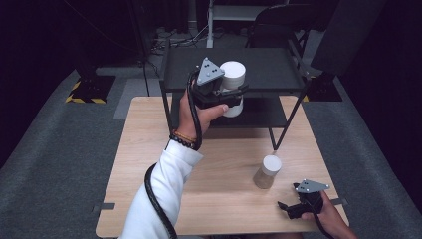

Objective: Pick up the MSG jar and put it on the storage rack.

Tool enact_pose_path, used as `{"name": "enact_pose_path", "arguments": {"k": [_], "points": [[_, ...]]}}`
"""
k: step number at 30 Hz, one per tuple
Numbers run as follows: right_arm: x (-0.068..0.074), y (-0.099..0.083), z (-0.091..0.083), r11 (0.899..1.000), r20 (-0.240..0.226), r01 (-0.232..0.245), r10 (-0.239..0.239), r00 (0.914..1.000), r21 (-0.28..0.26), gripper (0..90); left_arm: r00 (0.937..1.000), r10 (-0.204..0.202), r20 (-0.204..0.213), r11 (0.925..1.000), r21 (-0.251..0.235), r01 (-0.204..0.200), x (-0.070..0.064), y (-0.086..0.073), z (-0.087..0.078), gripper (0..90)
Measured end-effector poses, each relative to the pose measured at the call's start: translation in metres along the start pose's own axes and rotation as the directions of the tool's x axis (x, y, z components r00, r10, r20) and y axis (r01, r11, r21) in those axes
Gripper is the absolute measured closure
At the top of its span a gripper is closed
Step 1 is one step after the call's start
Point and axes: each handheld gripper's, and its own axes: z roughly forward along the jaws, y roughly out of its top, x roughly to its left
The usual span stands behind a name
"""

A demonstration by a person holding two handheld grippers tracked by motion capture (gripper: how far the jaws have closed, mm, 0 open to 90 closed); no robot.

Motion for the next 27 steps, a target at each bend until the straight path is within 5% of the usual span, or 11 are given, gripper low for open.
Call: {"name": "enact_pose_path", "arguments": {"k": [10,27], "points": [[0.000,0.000,0.000,1.000,0.000,0.001,-0.001,1.0000,0.000,0.0,0.9998,-0.002,0.017,0.9997,-0.024,0.002,0.005,0.016,-0.001,35.0],[0.000,0.000,0.000,1.000,-0.001,0.000,0.000,1.0000,0.000,0.0,0.9986,0.036,-0.039,0.9993,-0.008,-0.036,0.012,0.044,0.024,34.9]]}}
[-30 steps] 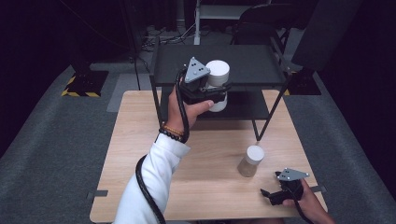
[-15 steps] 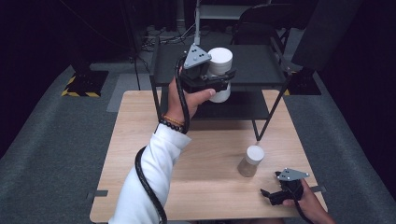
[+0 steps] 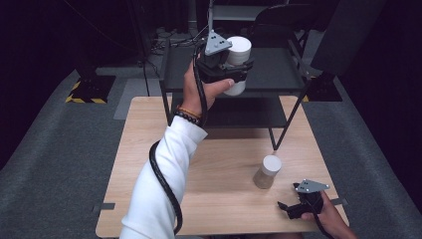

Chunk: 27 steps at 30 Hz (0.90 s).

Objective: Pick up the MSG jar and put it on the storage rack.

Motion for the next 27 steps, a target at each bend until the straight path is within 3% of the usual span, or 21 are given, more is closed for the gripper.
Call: {"name": "enact_pose_path", "arguments": {"k": [4,9,17,27], "points": [[0.000,0.000,0.000,1.000,0.000,0.000,0.000,1.0000,0.000,0.0,0.9998,0.012,-0.013,0.9999,0.007,-0.012,0.002,0.003,0.007,35.0],[0.000,0.000,0.000,1.000,0.000,0.000,0.000,1.0000,0.000,0.0,0.9995,-0.011,-0.030,0.9999,0.002,0.011,0.006,0.000,0.016,34.9],[0.000,0.000,0.000,1.000,0.000,-0.001,0.001,1.0000,0.000,0.0,0.9976,0.005,-0.069,0.9998,0.017,-0.004,0.011,0.002,0.026,34.9],[0.000,0.000,0.000,1.000,0.001,-0.001,0.001,1.0000,0.001,0.0,0.9966,0.002,-0.083,1.0000,0.007,-0.002,0.017,-0.003,0.038,34.9]]}}
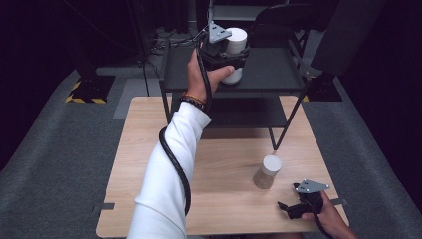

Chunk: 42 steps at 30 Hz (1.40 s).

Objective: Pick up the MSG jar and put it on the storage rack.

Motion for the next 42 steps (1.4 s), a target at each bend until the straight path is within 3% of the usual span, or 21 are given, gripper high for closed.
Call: {"name": "enact_pose_path", "arguments": {"k": [5,10,18,27,32,38,42], "points": [[0.000,0.000,0.000,1.000,0.000,0.000,0.000,1.0000,0.000,0.0,1.0000,0.000,0.003,1.0000,-0.003,0.000,0.001,-0.001,0.002,34.9],[0.000,0.000,0.000,1.000,0.000,0.000,0.000,1.0000,0.000,0.0,0.9997,-0.023,0.003,0.9996,-0.013,0.023,0.004,-0.004,0.002,34.7],[0.000,0.000,0.000,1.000,0.001,0.001,-0.001,1.0000,-0.001,0.0,0.9997,0.016,-0.018,0.9999,-0.001,-0.016,-0.002,-0.001,0.003,32.2],[0.000,0.000,0.000,1.000,0.001,0.001,-0.001,1.0000,-0.001,0.0,0.9995,0.009,-0.031,1.0000,0.003,-0.009,-0.005,0.001,0.001,7.1],[0.000,0.000,0.000,1.000,0.000,-0.001,0.001,1.0000,0.000,0.0,0.9985,0.003,-0.054,0.9999,0.012,-0.003,-0.007,0.000,-0.004,2.1],[0.000,0.000,0.000,1.000,0.000,-0.001,0.001,1.0000,0.000,0.0,0.9968,-0.010,-0.079,0.9992,-0.040,0.006,-0.010,-0.007,-0.015,0.1],[0.000,0.000,0.000,1.000,0.000,0.000,0.000,1.0000,0.000,0.0,0.9972,-0.017,-0.073,0.9974,-0.072,0.012,-0.009,-0.012,-0.021,0.0]]}}
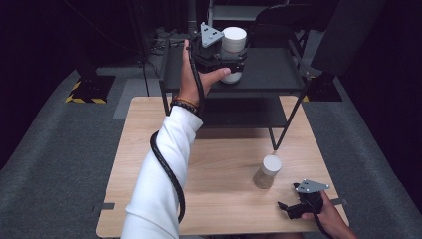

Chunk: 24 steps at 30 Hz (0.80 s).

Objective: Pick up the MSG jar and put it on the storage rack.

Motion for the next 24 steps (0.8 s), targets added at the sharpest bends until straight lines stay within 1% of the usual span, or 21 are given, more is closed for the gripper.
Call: {"name": "enact_pose_path", "arguments": {"k": [5,9,10,11,13,16,19,21,24], "points": [[0.000,0.000,0.000,1.000,0.000,0.000,0.000,1.0000,0.000,0.0,1.0000,0.010,0.000,0.9999,-0.005,-0.010,-0.001,-0.004,-0.009,0.0],[0.000,0.000,0.000,1.000,-0.001,0.000,0.000,1.0000,0.000,0.0,0.9999,0.009,0.013,0.9999,-0.006,-0.009,0.000,-0.008,-0.015,0.0],[0.000,0.000,0.000,1.000,0.000,0.001,-0.001,1.0000,0.000,0.0,0.9996,0.023,0.017,0.9997,0.007,-0.023,0.001,-0.008,-0.017,0.1],[0.000,0.000,0.000,1.000,0.000,0.000,0.000,1.0000,0.000,0.0,0.9994,0.031,0.014,0.9995,0.008,-0.031,0.000,-0.009,-0.018,0.1],[0.000,0.000,0.000,1.000,0.000,0.001,-0.001,1.0000,0.000,0.0,0.9995,0.030,0.011,0.9995,0.007,-0.030,0.001,-0.012,-0.021,0.1],[0.000,0.000,0.000,1.000,0.000,0.000,0.000,1.0000,0.000,0.0,0.9989,0.045,0.007,0.9989,0.010,-0.045,0.001,-0.016,-0.026,0.1],[0.000,0.000,0.000,1.000,0.000,0.001,-0.001,1.0000,0.000,0.0,0.9987,0.048,0.015,0.9988,0.010,-0.048,0.002,-0.020,-0.030,0.1],[0.000,0.000,0.000,1.000,0.000,0.000,0.000,1.0000,0.000,0.0,0.9987,0.050,0.012,0.9987,0.012,-0.050,0.001,-0.023,-0.033,0.0],[0.000,0.000,0.000,1.000,0.000,0.001,-0.001,1.0000,0.000,0.0,0.9985,0.051,0.019,0.9987,0.003,-0.051,0.001,-0.028,-0.038,0.0]]}}
